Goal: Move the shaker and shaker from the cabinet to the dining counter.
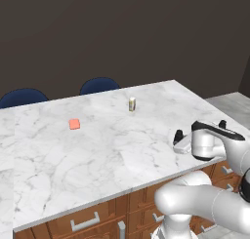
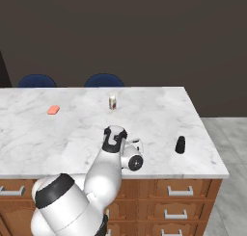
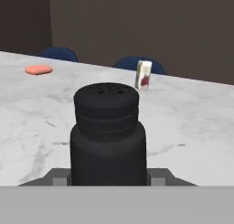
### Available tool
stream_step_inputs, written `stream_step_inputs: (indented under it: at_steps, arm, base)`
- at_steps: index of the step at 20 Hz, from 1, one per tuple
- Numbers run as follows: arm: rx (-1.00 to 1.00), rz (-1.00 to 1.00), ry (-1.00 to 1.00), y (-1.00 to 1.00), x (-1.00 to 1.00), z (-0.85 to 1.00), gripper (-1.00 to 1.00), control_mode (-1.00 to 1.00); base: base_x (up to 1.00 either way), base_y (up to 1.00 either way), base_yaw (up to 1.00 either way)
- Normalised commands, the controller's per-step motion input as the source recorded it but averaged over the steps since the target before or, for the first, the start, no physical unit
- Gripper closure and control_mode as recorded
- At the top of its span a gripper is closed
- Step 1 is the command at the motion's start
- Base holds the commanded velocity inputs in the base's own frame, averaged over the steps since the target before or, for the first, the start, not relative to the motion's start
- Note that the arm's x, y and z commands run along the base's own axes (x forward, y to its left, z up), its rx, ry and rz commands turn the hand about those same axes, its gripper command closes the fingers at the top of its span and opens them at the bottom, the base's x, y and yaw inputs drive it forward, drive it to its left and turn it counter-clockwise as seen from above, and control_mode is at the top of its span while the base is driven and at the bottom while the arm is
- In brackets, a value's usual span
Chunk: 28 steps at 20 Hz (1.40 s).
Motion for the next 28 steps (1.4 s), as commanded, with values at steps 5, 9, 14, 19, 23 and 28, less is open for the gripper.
stream_step_inputs:
  at_steps: [5,9,14,19,23,28]
  arm:
    - [0.0,0.0,0.0,0.0,0.0,-0.06,-1.0,-1.0]
    - [0.0,0.0,0.0,0.0,0.0,-0.06,-1.0,-1.0]
    - [0.0,0.0,0.0,0.0,0.0,0.0,-1.0,-1.0]
    - [0.0,0.0,0.0,0.0,0.0,0.0,-1.0,-1.0]
    - [0.0,0.0,0.0,-0.01,-0.03,0.12,-1.0,-1.0]
    - [0.0,0.0,0.03,-0.05,-0.21,0.59,-1.0,-1.0]
  base:
    - [0.0,0.0,0.0]
    - [0.0,0.0,0.0]
    - [0.0,0.0,0.0]
    - [0.0,0.0,0.0]
    - [0.0,0.0,0.0]
    - [0.0,0.0,0.0]
